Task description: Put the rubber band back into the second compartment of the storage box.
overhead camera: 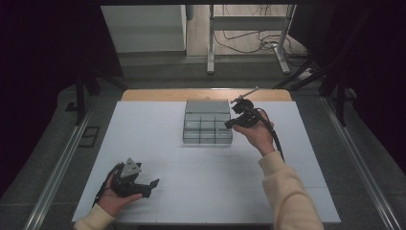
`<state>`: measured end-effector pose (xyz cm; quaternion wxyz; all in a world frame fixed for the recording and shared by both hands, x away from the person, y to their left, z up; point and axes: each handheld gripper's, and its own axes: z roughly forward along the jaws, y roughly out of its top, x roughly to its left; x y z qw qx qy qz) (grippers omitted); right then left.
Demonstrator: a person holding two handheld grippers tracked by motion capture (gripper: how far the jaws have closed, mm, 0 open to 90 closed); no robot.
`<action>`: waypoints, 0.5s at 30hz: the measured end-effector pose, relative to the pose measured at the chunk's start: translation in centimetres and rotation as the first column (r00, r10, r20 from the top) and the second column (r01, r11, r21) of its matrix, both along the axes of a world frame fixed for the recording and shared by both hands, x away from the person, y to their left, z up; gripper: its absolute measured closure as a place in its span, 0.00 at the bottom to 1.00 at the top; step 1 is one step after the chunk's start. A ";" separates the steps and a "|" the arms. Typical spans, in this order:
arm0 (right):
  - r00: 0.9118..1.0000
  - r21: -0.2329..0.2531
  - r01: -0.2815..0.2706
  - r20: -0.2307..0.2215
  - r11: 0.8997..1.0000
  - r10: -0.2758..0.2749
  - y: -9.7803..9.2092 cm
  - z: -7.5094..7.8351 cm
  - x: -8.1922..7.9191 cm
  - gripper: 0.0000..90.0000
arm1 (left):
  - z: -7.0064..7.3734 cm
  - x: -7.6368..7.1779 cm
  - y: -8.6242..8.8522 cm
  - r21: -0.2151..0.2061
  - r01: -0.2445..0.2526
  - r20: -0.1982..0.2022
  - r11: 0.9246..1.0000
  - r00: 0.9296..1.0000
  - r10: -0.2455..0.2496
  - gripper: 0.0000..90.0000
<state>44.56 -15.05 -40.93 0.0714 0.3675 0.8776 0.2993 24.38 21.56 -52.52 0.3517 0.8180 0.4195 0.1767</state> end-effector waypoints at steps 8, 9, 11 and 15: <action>1.000 0.004 0.008 -0.002 1.000 -0.008 1.0 0.0 1.4 0.90 | 0.0 0.0 0.0 0.000 0.002 0.001 1.000 1.000 -0.002 0.11; 1.000 0.005 0.010 -0.003 1.000 -0.010 1.1 -0.1 1.6 0.90 | 0.0 0.0 0.0 0.000 0.002 0.001 1.000 1.000 -0.002 0.11; 1.000 0.007 0.013 -0.005 1.000 -0.013 1.3 -0.2 1.9 0.90 | 0.0 0.0 0.0 -0.001 0.002 0.003 1.000 1.000 -0.002 0.11; 1.000 0.008 0.025 -0.013 1.000 -0.025 1.6 -0.4 2.7 0.90 | 0.0 0.0 0.0 -0.001 0.003 0.003 1.000 1.000 -0.003 0.11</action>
